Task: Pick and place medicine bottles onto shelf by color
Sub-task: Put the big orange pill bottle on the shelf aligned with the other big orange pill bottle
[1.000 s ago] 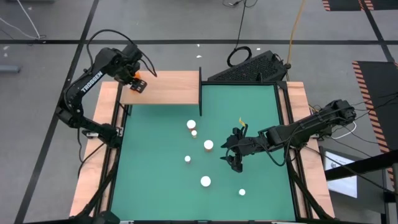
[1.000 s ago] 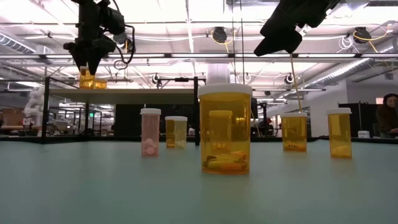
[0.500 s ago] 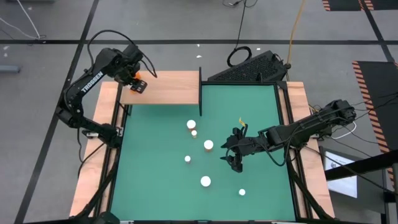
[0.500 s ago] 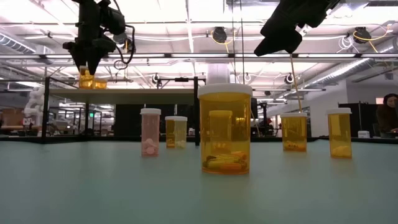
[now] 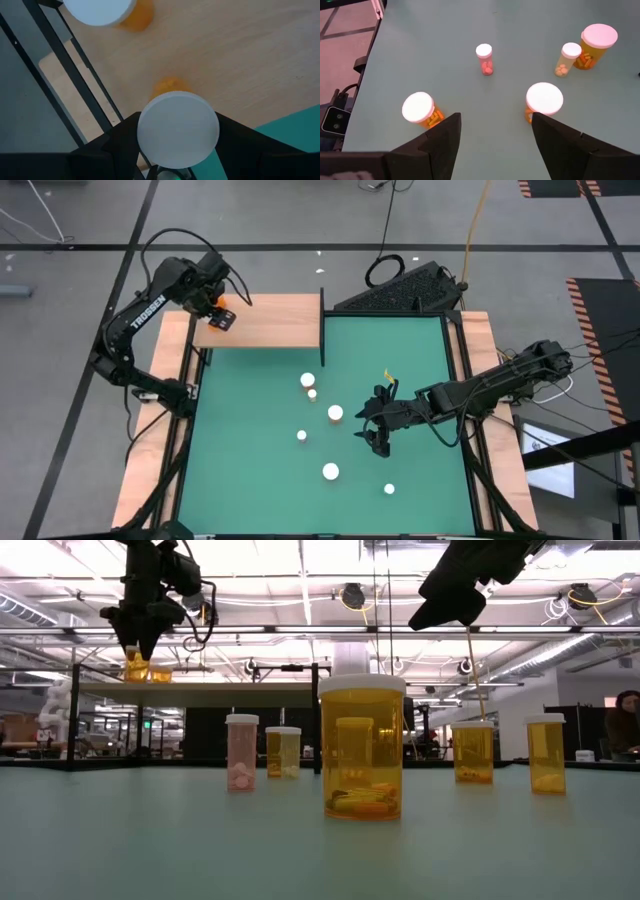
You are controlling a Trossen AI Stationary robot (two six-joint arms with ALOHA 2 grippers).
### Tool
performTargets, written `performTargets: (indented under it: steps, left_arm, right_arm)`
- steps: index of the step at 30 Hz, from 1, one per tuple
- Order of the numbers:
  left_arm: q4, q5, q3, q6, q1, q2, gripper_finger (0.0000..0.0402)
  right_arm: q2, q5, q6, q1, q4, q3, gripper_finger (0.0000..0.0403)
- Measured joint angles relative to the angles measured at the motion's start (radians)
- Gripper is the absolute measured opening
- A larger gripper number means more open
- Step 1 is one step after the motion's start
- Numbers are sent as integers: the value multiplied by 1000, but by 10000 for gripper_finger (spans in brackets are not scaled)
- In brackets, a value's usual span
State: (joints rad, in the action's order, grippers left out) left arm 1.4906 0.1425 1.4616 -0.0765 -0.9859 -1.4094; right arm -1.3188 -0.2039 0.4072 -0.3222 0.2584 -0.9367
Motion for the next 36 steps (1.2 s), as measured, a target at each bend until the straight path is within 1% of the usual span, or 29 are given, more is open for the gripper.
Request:
performTargets:
  steps: [7,15,19,22,27,33,36]
  left_arm:
    - [0,0,0,4,0,0,234]
    - [0,0,0,4,0,0,289]
    - [-6,10,0,5,0,0,302]
    - [-8,12,0,22,0,0,299]
    - [-12,14,16,54,0,18,284]
    - [-36,71,130,32,1,50,264]
    - [-42,103,189,10,27,76,255]
  right_arm:
    - [0,0,0,0,0,0,240]
    - [0,0,0,0,0,0,240]
    - [0,0,0,0,0,0,240]
    - [0,0,-1,0,0,0,240]
    - [0,0,-8,0,0,0,240]
    - [0,0,-9,0,0,0,240]
    - [0,0,-23,0,1,0,240]
